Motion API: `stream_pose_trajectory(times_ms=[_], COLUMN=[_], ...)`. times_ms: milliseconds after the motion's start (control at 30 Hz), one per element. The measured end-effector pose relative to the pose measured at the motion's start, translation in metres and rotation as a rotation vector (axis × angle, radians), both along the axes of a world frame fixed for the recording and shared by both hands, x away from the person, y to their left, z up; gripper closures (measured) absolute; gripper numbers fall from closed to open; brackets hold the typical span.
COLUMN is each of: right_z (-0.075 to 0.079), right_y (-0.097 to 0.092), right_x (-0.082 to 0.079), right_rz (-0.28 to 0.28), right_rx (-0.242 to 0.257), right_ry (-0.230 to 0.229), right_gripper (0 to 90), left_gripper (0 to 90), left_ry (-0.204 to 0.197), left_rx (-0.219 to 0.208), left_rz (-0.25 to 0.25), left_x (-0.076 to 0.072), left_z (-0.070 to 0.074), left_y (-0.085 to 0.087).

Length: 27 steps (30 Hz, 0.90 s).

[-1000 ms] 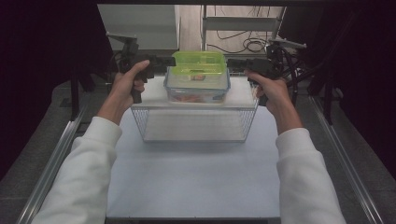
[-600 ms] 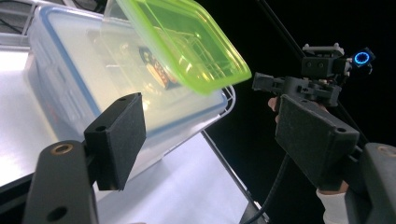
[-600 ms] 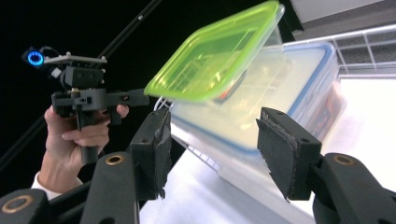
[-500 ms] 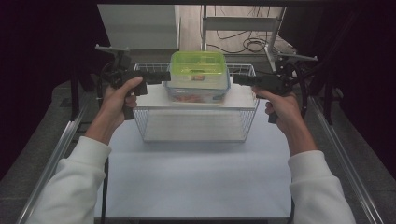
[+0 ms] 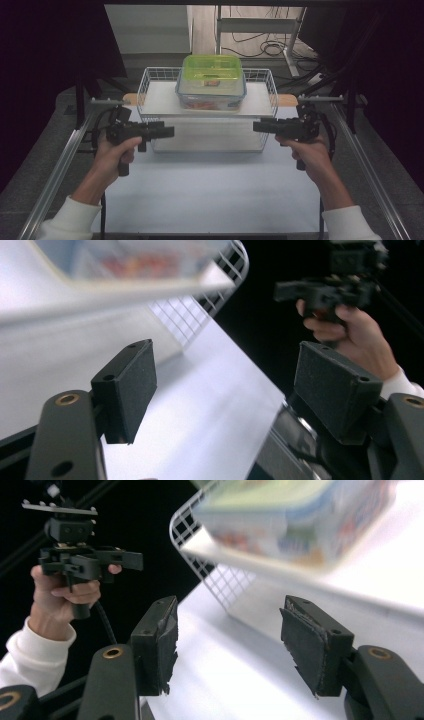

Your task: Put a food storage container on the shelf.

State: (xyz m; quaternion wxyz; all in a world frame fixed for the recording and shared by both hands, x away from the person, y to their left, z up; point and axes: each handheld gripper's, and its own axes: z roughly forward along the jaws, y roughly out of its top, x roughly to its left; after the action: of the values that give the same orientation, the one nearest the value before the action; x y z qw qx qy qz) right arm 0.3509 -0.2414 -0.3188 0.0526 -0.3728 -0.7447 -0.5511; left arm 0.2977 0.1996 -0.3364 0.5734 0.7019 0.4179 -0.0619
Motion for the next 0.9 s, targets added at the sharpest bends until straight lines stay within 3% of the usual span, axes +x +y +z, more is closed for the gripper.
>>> stream_pose_trajectory(times_ms=[33, 67, 100, 133, 167, 200, 300, 367, 400, 433, 467, 500, 533, 567, 700, 767, 800, 900], right_z=[0.0, -0.013, -0.013, -0.026, -0.033, -0.039, -0.049, -0.059, -0.068, -0.068, -0.078, -0.078, -0.088, -0.088, -0.111, -0.116, -0.124, -0.132], right_y=[0.0, -0.001, -0.001, 0.0, 0.0, 0.0, 0.0, -0.001, -0.001, -0.001, 0.0, 0.0, 0.002, 0.002, 0.002, 0.002, 0.003, 0.003], right_x=[0.0, -0.007, -0.007, -0.013, -0.016, -0.019, -0.024, -0.03, -0.034, -0.034, -0.039, -0.039, -0.042, -0.042, -0.049, -0.05, -0.05, -0.051], right_rz=[0.0, 0.013, 0.013, 0.021, 0.027, 0.033, 0.042, 0.051, 0.054, 0.054, 0.063, 0.063, 0.072, 0.072, 0.089, 0.088, 0.098, 0.098], right_rx=[0.0, -0.01, -0.01, -0.027, -0.032, -0.037, -0.052, -0.069, -0.099, -0.099, -0.129, -0.129, -0.149, -0.149, -0.167, -0.161, -0.19, -0.203], right_ry=[0.0, 0.01, 0.01, 0.014, 0.019, 0.024, 0.025, 0.026, 0.02, 0.02, 0.019, 0.019, 0.025, 0.025, 0.042, 0.049, 0.066, 0.083], right_gripper=[39.0, 38.7, 38.7, 38.6, 38.5, 38.5, 38.4, 38.4, 38.5, 38.5, 38.5, 38.5, 38.4, 38.4, 38.2, 38.3, 38.1, 38.1], left_gripper=[24.3, 24.5, 24.5, 24.6, 24.7, 24.8, 25.4, 25.5, 25.6, 25.7, 26.0, 26.2, 26.2, 26.2, 26.7, 26.8, 26.9, 26.9], left_ry=[-0.001, -0.002, -0.002, 0.004, 0.004, 0.01, 0.011, 0.028, 0.035, 0.035, 0.046, 0.046, 0.053, 0.058, 0.09, 0.094, 0.099, 0.109], left_rx=[0.009, 0.035, 0.035, 0.05, 0.05, 0.071, 0.104, 0.108, 0.145, 0.145, 0.151, 0.151, 0.152, 0.159, 0.187, 0.188, 0.196, 0.205], left_rz=[-0.002, -0.014, -0.014, -0.02, -0.02, -0.03, -0.031, -0.039, -0.04, -0.04, -0.042, -0.042, -0.046, -0.046, -0.052, -0.054, -0.055, -0.059], left_x=[-0.006, -0.017, -0.017, -0.026, -0.026, -0.033, -0.037, -0.041, -0.044, -0.044, -0.046, -0.046, -0.046, -0.047, -0.047, -0.047, -0.047, -0.048], left_z=[-0.005, -0.017, -0.017, -0.029, -0.029, -0.042, -0.054, -0.067, -0.081, -0.081, -0.092, -0.092, -0.097, -0.102, -0.119, -0.122, -0.123, -0.128], left_y=[-0.001, -0.002, -0.002, -0.003, -0.003, -0.005, -0.006, -0.007, -0.009, -0.009, -0.011, -0.011, -0.012, -0.013, -0.016, -0.017, -0.018, -0.02])
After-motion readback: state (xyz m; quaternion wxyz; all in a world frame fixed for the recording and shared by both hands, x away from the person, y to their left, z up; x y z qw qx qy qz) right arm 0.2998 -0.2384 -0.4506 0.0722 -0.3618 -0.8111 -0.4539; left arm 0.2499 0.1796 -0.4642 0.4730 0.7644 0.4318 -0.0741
